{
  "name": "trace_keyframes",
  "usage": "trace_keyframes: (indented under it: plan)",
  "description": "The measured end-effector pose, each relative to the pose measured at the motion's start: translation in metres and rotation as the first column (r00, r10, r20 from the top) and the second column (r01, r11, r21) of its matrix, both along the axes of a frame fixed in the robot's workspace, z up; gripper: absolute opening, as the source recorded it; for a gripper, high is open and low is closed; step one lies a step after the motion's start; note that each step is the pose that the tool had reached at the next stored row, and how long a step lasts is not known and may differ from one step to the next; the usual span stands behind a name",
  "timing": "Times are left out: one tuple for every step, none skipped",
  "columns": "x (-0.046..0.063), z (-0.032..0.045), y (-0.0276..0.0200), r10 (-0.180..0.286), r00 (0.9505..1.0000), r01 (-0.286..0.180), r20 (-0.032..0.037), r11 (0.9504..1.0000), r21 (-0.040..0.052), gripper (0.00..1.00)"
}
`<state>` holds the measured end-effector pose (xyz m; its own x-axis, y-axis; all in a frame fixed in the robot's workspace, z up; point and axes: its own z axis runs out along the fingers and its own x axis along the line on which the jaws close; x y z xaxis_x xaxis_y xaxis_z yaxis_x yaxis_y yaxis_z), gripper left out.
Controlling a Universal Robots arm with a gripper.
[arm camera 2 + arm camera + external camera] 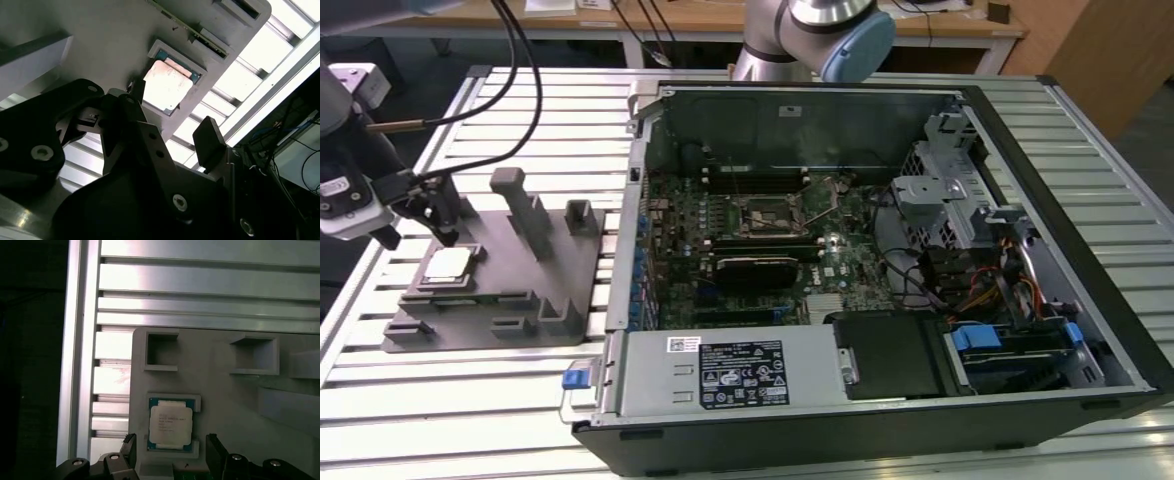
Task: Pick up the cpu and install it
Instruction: 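Pick up the cpu and move it towards the insertion slot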
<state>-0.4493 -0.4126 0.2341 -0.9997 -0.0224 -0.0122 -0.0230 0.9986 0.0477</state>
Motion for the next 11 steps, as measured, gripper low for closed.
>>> trace_keyframes:
  plan:
    - [0.000, -0.0005, 0.0000, 0.000, 1.0000, 0.000, 0.0001, 1.0000, 0.0003, 0.66]
    - [0.000, -0.0010, 0.0000, 0.000, 1.0000, 0.000, 0.0002, 1.0000, 0.0005, 0.66]
    - [0.000, -0.0017, 0.0000, 0.000, 1.0000, 0.000, 0.0002, 1.0000, 0.0006, 0.66]
    - [0.000, -0.0023, 0.0000, 0.000, 1.0000, 0.000, 0.0001, 1.0000, 0.0007, 0.66]
    - [0.000, -0.0032, 0.0000, 0.000, 1.0000, 0.000, 0.0001, 1.0000, 0.0008, 0.66]
    - [0.000, -0.0042, 0.0000, 0.000, 1.0000, 0.000, 0.0000, 1.0000, 0.0014, 0.66]
    - [0.000, -0.0053, -0.0001, 0.000, 1.0000, 0.000, 0.0000, 1.0000, 0.0020, 0.66]
    - [0.001, -0.0066, -0.0001, 0.000, 1.0000, 0.000, 0.0000, 1.0000, 0.0022, 0.66]
    - [0.001, -0.0081, 0.0000, -0.001, 1.0000, 0.001, -0.0001, 1.0000, 0.0024, 0.66]
    - [0.001, -0.0097, 0.0000, -0.001, 1.0000, 0.001, -0.0001, 1.0000, 0.0025, 0.66]
    - [0.001, -0.0112, 0.0000, -0.002, 1.0000, 0.002, -0.0002, 1.0000, 0.0026, 0.66]
